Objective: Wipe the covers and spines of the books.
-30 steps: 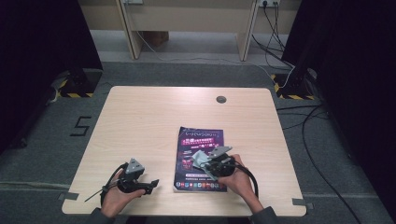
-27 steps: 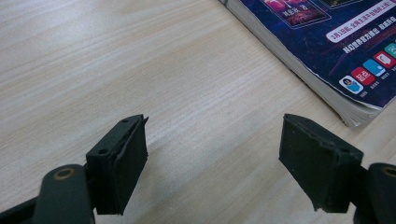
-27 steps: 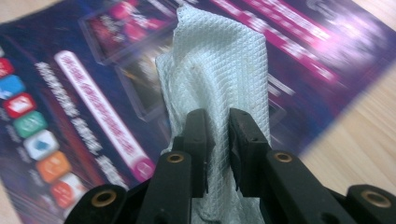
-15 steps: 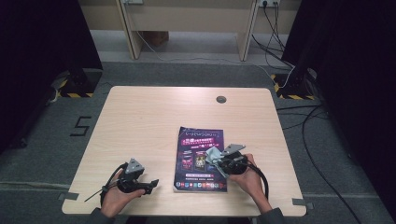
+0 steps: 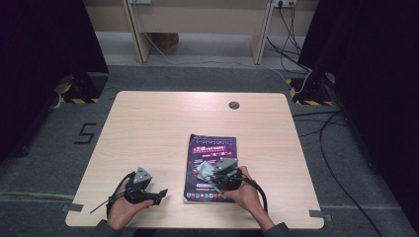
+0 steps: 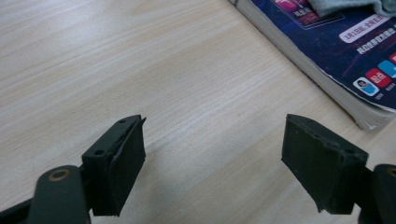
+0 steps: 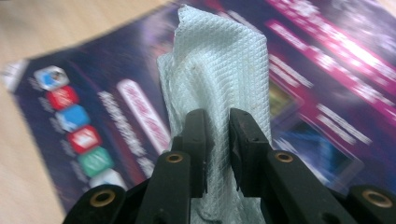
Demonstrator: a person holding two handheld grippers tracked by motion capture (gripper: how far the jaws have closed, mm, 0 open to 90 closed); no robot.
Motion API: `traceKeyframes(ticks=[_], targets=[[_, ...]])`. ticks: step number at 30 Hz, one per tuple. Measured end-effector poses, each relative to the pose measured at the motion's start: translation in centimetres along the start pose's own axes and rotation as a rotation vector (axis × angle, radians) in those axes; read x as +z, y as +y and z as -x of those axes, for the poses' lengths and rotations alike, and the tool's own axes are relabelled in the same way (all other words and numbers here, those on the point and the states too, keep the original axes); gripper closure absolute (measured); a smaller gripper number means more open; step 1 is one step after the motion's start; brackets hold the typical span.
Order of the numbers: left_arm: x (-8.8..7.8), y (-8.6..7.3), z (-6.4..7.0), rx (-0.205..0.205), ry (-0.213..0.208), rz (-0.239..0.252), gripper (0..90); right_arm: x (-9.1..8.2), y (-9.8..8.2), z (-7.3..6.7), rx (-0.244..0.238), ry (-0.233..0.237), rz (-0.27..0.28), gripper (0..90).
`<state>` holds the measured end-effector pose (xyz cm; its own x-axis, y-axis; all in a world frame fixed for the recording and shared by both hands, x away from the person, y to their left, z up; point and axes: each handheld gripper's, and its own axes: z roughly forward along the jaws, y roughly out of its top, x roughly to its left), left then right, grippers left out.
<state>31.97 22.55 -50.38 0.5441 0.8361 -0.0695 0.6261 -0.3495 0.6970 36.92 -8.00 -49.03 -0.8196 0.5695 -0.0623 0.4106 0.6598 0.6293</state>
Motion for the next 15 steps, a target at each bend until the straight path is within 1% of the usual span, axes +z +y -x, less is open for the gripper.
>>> traceKeyframes(ticks=[2,4,5,6,8,11,12,13,14,15], targets=[[0.0,0.0,-0.1,-0.003,0.002,-0.003,20.5,0.4,0.5,-0.9,-0.027,0.013,0.003,77.8],[0.1,0.0,-0.1,-0.001,0.011,-0.009,20.4,0.6,0.8,-1.6,-0.033,0.035,0.005,77.8],[0.1,0.0,-0.1,-0.002,0.011,-0.01,20.4,0.8,1.0,-2.0,-0.048,0.041,0.009,77.7],[0.1,-0.1,-0.1,-0.001,0.01,-0.012,20.4,0.8,1.1,-2.2,-0.048,0.044,0.01,77.7],[0.1,-0.1,-0.1,-0.001,0.015,-0.014,20.4,1.0,1.3,-2.8,-0.044,0.07,0.013,77.7],[0.1,-0.1,-0.3,-0.004,0.028,-0.017,20.3,1.0,1.4,-3.4,-0.057,0.091,0.015,77.7],[0.0,-0.1,-0.4,-0.002,0.033,-0.021,20.3,1.1,1.4,-3.6,-0.057,0.104,0.019,77.7],[0.0,-0.1,-0.4,0.007,0.042,-0.02,20.2,1.1,1.5,-3.8,-0.063,0.107,0.017,77.7],[0.0,-0.1,-0.5,0.018,0.062,-0.025,20.2,1.1,1.5,-4.0,-0.074,0.112,0.018,77.7],[0.0,-0.1,-0.5,0.024,0.07,-0.028,20.2,1.1,1.5,-4.3,-0.079,0.114,0.018,77.7]])
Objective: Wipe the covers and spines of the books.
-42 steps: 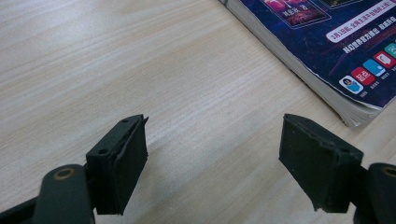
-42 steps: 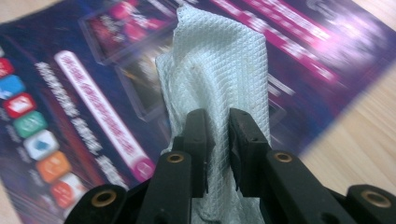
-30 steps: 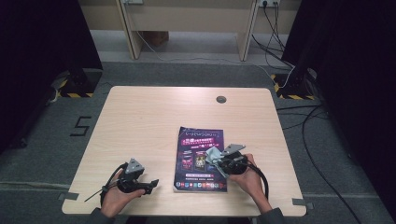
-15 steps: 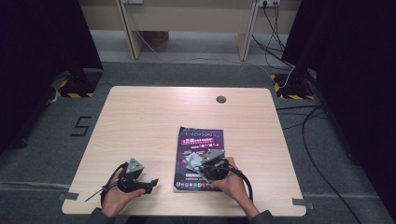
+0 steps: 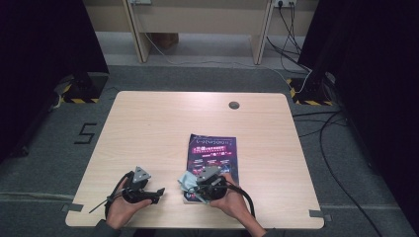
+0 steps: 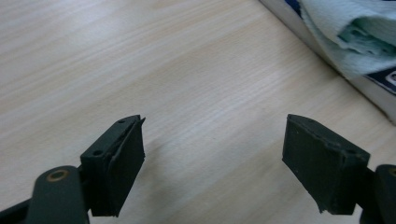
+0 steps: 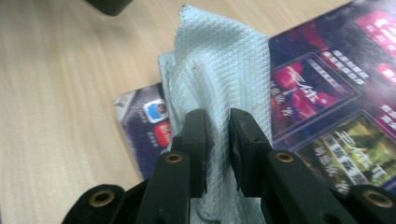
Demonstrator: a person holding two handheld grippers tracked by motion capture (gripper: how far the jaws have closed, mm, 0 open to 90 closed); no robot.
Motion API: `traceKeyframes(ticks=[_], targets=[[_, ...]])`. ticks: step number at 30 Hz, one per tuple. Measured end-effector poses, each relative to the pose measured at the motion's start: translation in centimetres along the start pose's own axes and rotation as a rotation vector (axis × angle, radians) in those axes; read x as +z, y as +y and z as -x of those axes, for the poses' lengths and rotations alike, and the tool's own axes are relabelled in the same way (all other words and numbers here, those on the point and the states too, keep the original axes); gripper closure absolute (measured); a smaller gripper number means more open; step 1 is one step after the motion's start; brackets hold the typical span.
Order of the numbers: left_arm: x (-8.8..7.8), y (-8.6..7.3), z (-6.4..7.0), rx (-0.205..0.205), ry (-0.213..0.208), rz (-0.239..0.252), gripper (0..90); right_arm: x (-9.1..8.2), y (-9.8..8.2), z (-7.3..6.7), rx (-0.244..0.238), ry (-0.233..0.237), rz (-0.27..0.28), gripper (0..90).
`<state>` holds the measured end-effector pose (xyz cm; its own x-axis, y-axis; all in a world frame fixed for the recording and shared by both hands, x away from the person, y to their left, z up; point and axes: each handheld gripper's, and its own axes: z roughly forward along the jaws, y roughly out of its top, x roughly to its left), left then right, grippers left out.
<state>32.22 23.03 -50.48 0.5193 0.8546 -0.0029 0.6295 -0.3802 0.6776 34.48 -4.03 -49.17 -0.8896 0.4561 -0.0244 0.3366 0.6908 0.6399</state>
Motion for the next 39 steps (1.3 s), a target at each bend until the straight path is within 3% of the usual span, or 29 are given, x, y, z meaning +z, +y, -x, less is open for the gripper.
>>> traceKeyframes(ticks=[11,20,26,29,34,39], targets=[[-0.1,-0.1,-0.7,-0.025,0.019,0.004,20.3,0.2,0.4,-2.3,-0.06,0.052,0.004,77.6],[-0.1,-0.1,-0.8,-0.026,0.024,0.005,20.3,0.1,0.4,-1.9,-0.045,0.069,-0.003,78.2],[-0.1,0.0,-0.8,-0.025,0.026,0.005,20.2,-0.4,-0.2,-0.4,-0.01,0.026,-0.01,78.3],[0.0,-0.1,-0.9,-0.028,0.031,0.001,20.3,-0.2,0.0,-1.0,-0.032,0.016,-0.012,78.0],[0.0,-0.1,-1.0,-0.03,0.039,0.002,20.3,0.5,0.7,-2.3,-0.065,0.044,-0.004,77.9],[0.0,-0.1,-1.0,-0.029,0.044,0.002,20.3,0.7,1.1,-2.7,-0.071,0.058,-0.003,77.9]])
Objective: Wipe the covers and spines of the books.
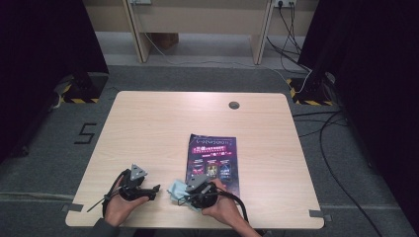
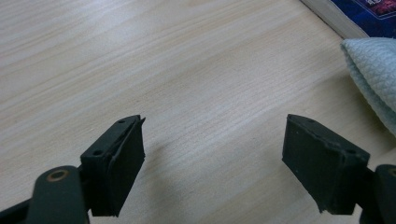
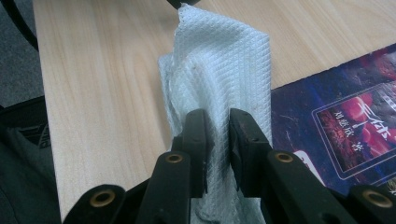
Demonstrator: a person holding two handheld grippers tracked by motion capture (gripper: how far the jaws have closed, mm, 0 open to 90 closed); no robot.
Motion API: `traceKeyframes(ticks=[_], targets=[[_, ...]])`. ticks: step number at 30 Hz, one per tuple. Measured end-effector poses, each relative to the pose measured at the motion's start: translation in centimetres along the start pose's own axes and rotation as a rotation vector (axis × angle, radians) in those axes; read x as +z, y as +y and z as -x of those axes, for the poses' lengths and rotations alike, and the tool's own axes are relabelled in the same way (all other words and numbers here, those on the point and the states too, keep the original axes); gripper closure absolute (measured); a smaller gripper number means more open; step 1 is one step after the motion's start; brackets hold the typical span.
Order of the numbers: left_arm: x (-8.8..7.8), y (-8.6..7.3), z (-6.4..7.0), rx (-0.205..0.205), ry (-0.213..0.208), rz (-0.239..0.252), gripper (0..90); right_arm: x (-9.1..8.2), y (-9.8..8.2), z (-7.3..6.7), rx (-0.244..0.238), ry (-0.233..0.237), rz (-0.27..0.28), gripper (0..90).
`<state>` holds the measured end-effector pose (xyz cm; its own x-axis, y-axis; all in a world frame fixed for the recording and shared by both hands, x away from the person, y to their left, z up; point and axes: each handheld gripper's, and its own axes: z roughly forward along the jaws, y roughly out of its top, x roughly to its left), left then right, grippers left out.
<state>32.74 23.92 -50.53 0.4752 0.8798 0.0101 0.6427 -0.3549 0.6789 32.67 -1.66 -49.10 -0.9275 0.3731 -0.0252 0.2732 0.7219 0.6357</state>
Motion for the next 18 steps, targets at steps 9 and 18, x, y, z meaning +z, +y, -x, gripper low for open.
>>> traceKeyframes(ticks=[9,18], targets=[[-0.1,0.0,0.0,0.005,-0.003,-0.005,20.3,-0.5,-0.6,0.9,0.028,0.006,-0.001,78.3],[-0.1,0.0,0.0,0.001,-0.003,-0.004,20.3,-2.5,-2.9,2.7,0.09,-0.045,-0.015,78.4]])
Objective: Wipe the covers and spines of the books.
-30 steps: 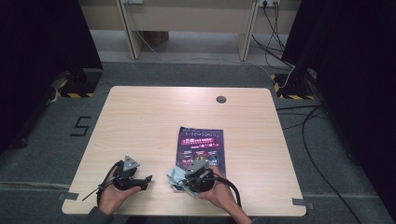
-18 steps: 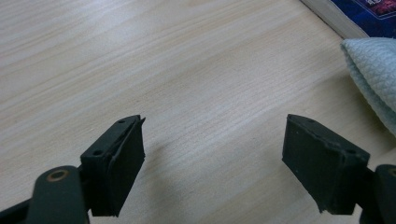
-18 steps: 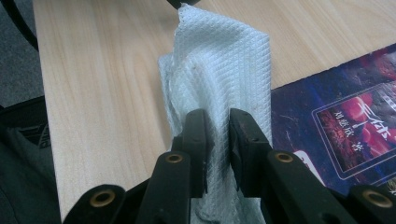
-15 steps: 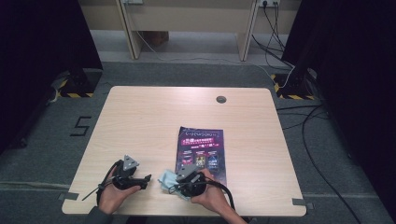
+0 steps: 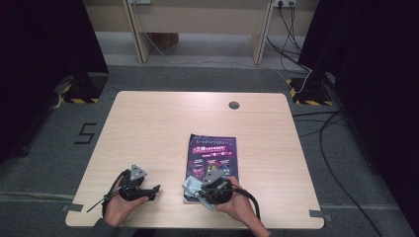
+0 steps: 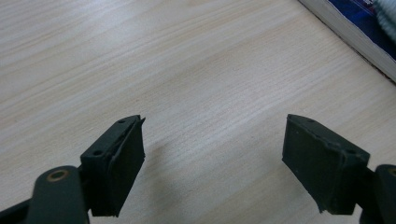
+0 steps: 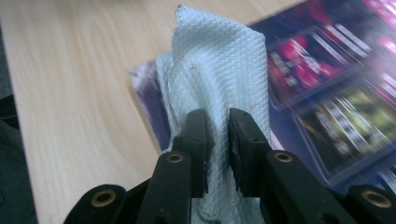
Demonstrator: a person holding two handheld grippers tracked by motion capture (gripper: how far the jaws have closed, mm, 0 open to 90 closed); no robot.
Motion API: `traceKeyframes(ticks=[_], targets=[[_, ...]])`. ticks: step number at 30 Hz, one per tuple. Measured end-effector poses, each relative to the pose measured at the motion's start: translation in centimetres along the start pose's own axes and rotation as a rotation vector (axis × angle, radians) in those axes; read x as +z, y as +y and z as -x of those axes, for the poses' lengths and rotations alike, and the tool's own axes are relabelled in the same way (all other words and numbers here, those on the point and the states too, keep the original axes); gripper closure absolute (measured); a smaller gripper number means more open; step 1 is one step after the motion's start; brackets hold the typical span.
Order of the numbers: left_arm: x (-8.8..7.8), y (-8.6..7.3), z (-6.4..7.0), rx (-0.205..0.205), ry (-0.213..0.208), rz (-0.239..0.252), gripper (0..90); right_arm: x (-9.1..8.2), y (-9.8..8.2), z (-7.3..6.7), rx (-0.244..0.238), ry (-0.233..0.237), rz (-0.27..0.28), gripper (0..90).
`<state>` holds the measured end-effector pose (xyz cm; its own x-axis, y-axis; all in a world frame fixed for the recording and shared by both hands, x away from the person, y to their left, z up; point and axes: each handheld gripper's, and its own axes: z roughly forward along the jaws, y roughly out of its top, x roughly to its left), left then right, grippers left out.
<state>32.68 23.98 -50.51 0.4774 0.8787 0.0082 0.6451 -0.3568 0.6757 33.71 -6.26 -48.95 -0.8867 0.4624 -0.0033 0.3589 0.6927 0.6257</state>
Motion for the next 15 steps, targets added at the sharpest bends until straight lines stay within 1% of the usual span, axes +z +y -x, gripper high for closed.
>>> traceKeyframes(ticks=[3,4,10,12,13,15], targets=[[0.0,0.0,0.1,-0.002,-0.009,0.008,20.2,-0.9,-1.1,1.1,0.027,-0.026,0.001,78.4],[0.0,0.1,0.1,-0.003,-0.011,0.012,20.2,-1.2,-1.5,1.5,0.044,-0.034,0.001,78.4],[0.0,0.1,0.4,0.003,-0.028,0.018,20.2,-3.0,-3.6,4.2,0.11,-0.122,-0.005,78.5],[0.1,0.1,0.5,0.005,-0.037,0.025,20.2,-3.4,-4.1,4.7,0.124,-0.144,-0.005,78.5],[0.0,0.1,0.5,0.007,-0.036,0.025,20.3,-3.6,-4.3,4.8,0.133,-0.146,-0.006,78.5],[0.0,0.2,0.6,0.006,-0.042,0.029,20.3,-3.8,-4.5,4.7,0.134,-0.154,-0.007,78.4]])
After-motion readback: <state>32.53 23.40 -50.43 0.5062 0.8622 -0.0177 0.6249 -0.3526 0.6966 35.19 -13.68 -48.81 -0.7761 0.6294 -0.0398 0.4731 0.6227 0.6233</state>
